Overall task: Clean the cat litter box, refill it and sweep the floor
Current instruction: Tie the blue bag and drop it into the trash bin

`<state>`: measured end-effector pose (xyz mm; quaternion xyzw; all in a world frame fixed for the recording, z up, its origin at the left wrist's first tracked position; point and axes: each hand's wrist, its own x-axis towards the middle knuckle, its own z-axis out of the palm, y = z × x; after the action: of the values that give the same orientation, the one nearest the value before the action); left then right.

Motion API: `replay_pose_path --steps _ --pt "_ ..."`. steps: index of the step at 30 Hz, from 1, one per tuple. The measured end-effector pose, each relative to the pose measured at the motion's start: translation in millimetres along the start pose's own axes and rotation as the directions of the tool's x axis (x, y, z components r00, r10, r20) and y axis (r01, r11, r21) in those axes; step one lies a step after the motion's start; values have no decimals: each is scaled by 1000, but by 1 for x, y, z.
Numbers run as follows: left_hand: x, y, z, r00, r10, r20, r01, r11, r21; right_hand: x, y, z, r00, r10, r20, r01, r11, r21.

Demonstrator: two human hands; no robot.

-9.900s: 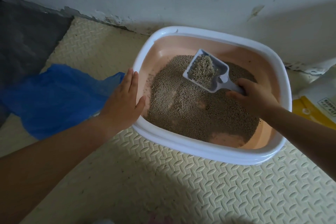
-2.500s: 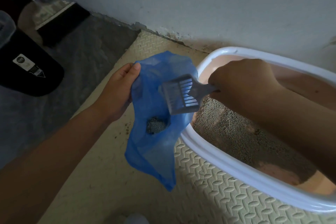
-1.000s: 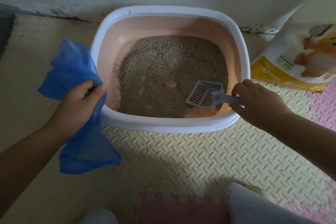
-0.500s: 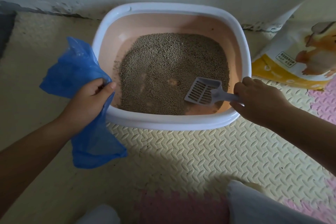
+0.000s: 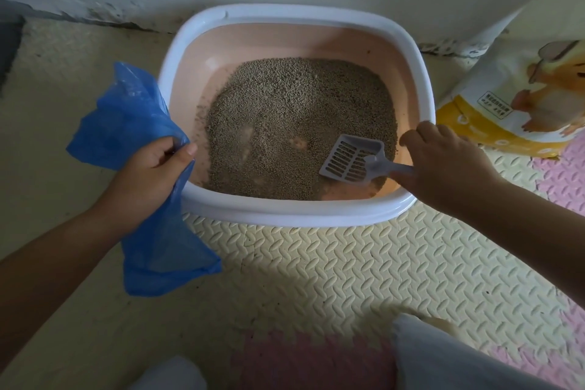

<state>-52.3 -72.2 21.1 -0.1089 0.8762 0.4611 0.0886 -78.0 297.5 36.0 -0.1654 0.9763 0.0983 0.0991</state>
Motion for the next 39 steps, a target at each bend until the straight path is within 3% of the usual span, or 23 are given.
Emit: replay_pose_path --steps 2,5,8,13,17,22,27,31,33,35,39 --pt "0 1 -1 1000 9 -2 -9 1000 -17 4 -9 -12 994 -13 -107 23 996 86" --pt "-3 2 -8 1000 26 -6 -27 997 -75 23 -33 -37 974 -142 -178 174 969 178" --pt "-11 4 -25 999 46 -21 -47 996 -70 54 -68 -62 913 -324 -247 365 921 139" --pt "-31 -2 -63 998 31 -60 -41 983 -179 118 -144 -103 826 -502 -257 549 819 165" --pt "-46 -11 -90 993 28 -117 -53 975 -215 161 -208 -124 830 -494 -258 554 780 290" --pt "-54 -26 -111 984 26 -177 -59 981 -185 195 -261 -131 868 -482 -117 477 745 467" --pt "-59 -35 -124 956 39 -292 -85 985 -147 209 -276 -130 919 -332 -215 394 731 556" --pt "-79 -41 -132 895 197 -400 -207 978 18 205 -276 -128 934 -303 -192 352 678 645" --pt "-91 -44 -134 869 385 -310 -310 914 263 203 -277 -126 938 -302 -169 335 669 664" --pt "-105 -50 -134 845 518 -129 -411 786 461 203 -277 -124 941 -279 -190 329 633 701" --pt "-133 -72 -136 768 616 177 -576 542 613 203 -273 -125 943 -235 -235 328 538 777"
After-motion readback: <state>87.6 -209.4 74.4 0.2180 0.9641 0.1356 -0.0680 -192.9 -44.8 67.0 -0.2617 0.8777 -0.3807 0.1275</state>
